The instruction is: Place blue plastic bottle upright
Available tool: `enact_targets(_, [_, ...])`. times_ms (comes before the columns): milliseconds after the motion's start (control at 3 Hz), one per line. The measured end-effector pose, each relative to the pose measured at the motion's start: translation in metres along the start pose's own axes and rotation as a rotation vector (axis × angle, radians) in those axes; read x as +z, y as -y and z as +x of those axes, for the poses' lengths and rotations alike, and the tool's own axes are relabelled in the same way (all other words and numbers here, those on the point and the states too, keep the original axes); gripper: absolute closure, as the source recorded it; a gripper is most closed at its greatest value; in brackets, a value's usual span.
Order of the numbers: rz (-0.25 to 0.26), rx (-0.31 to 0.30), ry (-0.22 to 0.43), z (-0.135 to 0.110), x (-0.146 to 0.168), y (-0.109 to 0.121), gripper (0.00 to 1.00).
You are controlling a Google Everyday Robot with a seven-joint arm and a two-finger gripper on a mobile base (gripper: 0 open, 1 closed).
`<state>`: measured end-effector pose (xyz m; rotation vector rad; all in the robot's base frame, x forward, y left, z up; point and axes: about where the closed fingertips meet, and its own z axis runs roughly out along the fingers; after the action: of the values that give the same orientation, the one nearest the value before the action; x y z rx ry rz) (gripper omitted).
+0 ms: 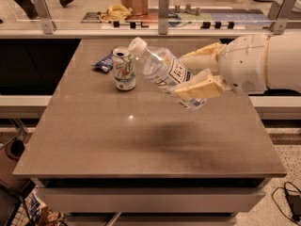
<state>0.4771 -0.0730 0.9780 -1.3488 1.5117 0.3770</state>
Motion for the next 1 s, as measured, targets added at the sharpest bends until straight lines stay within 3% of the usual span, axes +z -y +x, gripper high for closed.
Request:
enact_targets(333, [0.008, 0.007, 0.105, -0.0027, 0.0034, -0.0032, 1.00])
enact_targets(1000, [-0.006, 0.038, 0.252, -0.0111, 0.0116, -0.0041, 1.00])
